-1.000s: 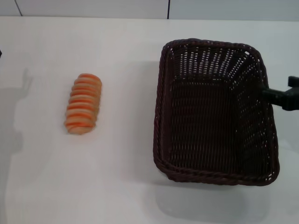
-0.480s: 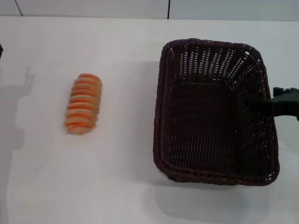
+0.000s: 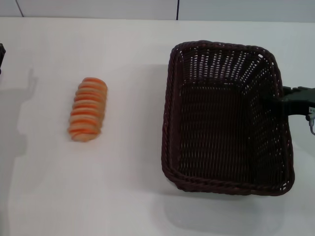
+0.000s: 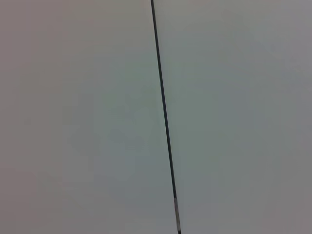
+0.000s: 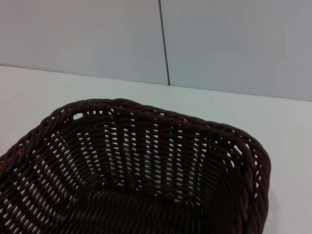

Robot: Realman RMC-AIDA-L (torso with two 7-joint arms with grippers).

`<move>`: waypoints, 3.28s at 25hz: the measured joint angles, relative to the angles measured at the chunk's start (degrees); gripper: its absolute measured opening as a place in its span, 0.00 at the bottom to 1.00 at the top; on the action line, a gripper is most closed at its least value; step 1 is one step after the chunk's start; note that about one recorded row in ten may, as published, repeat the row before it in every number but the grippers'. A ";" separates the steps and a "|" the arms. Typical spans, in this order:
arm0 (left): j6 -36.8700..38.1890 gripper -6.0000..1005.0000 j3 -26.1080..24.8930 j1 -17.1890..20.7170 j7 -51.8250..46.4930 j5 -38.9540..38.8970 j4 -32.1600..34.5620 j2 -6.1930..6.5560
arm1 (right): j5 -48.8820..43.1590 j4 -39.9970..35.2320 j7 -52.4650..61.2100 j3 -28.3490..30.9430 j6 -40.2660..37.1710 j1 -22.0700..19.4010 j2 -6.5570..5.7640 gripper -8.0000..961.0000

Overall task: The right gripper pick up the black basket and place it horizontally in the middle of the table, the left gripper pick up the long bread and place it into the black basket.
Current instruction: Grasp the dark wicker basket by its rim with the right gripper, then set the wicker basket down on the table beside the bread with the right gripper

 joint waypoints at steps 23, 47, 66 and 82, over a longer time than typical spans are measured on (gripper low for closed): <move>0.09 0.78 0.10 -0.07 0.04 0.00 -0.04 -0.08 | 24.29 -0.72 -24.46 16.15 -22.02 6.93 -0.45 0.27; 0.08 0.78 0.53 -0.16 -0.05 0.05 -0.58 -0.27 | 15.46 28.01 -33.39 22.46 -39.34 41.68 -1.81 0.22; 0.03 0.78 0.53 -0.25 -0.05 0.35 -0.65 -0.26 | 14.50 34.09 -38.17 13.72 -35.94 46.57 -1.08 0.21; 0.01 0.78 0.62 -0.12 -0.05 0.41 -0.59 -0.27 | 14.30 34.32 -38.81 11.20 -29.27 46.16 -0.27 0.25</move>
